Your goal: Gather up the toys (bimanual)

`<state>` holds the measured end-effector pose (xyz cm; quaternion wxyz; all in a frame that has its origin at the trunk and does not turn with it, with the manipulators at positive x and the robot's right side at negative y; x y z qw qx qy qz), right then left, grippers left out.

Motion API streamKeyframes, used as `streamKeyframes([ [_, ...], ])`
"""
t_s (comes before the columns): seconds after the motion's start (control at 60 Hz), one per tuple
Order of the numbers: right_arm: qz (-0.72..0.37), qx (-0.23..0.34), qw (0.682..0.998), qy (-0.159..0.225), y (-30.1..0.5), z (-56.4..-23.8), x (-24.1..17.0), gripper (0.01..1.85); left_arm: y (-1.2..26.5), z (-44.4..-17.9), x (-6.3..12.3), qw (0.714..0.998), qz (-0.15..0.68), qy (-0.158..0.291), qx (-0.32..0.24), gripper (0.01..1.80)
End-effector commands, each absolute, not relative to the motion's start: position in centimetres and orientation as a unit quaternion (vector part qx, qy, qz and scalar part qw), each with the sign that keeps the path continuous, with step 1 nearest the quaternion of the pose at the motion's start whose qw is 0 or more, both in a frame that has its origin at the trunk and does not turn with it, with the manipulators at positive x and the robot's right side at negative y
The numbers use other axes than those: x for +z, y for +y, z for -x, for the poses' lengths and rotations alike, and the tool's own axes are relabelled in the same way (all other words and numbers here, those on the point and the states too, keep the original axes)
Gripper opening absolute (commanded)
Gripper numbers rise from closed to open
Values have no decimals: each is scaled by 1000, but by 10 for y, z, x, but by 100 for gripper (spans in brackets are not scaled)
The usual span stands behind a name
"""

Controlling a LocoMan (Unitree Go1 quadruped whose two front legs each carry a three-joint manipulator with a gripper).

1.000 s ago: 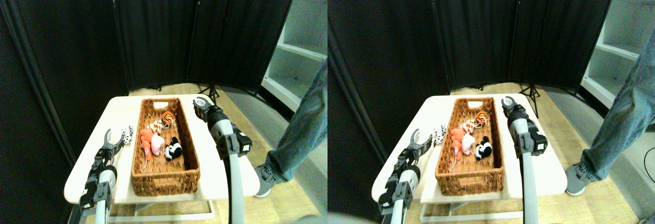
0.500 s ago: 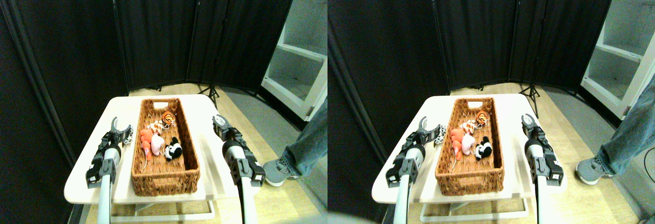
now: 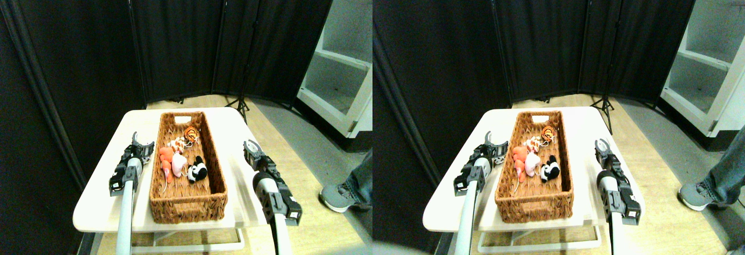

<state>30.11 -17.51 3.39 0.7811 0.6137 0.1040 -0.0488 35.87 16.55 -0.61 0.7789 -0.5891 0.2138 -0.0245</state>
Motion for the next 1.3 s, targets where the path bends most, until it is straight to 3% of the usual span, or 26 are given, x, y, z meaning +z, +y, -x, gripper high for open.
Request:
streamKeyframes([
  [0.017,-626,-44,773,94,-173,-304,35,1,163,-363,-7,773,595,220,-27,65],
  [0.283,-636,-46,765,95,-166,-306,36,1,168,-359,-29,772,598,216,-8,69],
  [0.617,-643,-57,759,90,-167,-306,39,1,174,-353,-51,769,609,194,25,55],
  [0.733,-643,-56,759,86,-167,-305,40,1,171,-352,-50,777,603,177,31,31],
  [0.75,-642,-58,760,83,-166,-305,40,1,170,-352,-49,780,604,162,39,5],
  [0.783,-642,-58,760,83,-166,-305,40,1,168,-352,-46,783,601,156,41,1],
  [1.05,-658,-63,746,82,-164,-306,39,1,170,-352,-29,812,568,133,16,1],
  [1.3,-660,-65,744,83,-163,-306,38,1,172,-345,-10,812,568,132,2,1],
])
